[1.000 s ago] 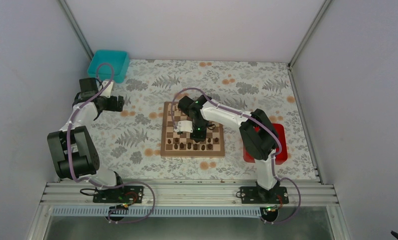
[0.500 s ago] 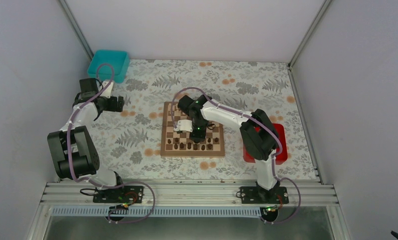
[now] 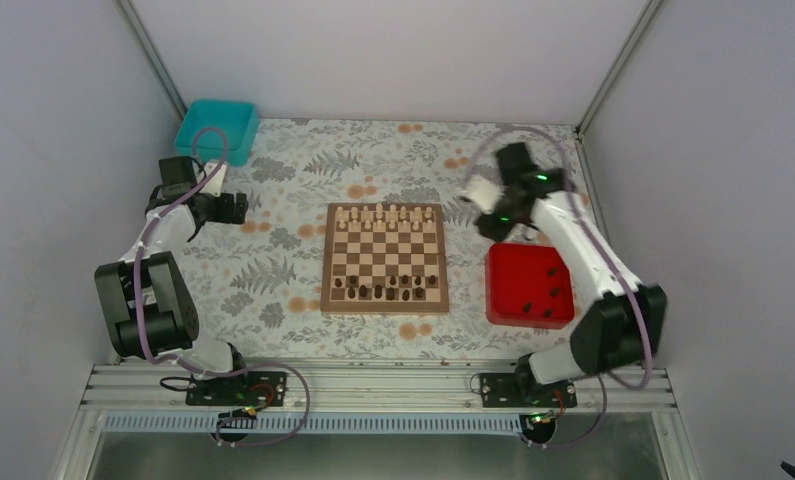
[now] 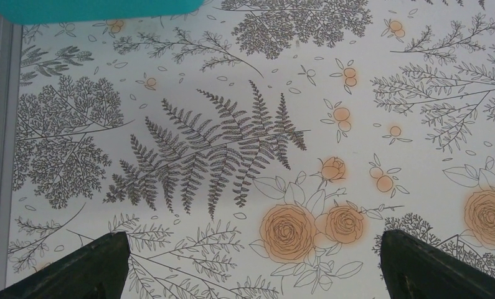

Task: Set up the chess pieces on the board
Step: Pick up the chess piece from the storage box.

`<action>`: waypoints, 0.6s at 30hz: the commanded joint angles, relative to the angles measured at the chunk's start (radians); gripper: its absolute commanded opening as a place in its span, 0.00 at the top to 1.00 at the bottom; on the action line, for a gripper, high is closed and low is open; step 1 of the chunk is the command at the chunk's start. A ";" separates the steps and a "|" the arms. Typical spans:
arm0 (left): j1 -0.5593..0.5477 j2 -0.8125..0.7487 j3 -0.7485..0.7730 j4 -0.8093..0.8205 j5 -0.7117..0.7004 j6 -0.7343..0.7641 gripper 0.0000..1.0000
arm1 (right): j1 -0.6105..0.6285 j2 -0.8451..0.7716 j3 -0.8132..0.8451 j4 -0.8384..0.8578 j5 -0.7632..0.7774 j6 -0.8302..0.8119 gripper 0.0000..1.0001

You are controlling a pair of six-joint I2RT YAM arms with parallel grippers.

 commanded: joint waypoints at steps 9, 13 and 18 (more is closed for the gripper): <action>0.007 -0.023 -0.017 0.018 0.000 -0.002 0.00 | -0.592 -0.412 -0.561 0.033 -0.066 -0.180 0.53; 0.007 -0.022 -0.021 0.022 0.015 0.000 0.00 | -0.630 -0.420 -0.643 0.070 -0.084 -0.175 0.53; 0.007 -0.026 -0.024 0.025 0.028 0.001 0.00 | -0.634 -0.386 -0.676 0.103 -0.094 -0.162 0.51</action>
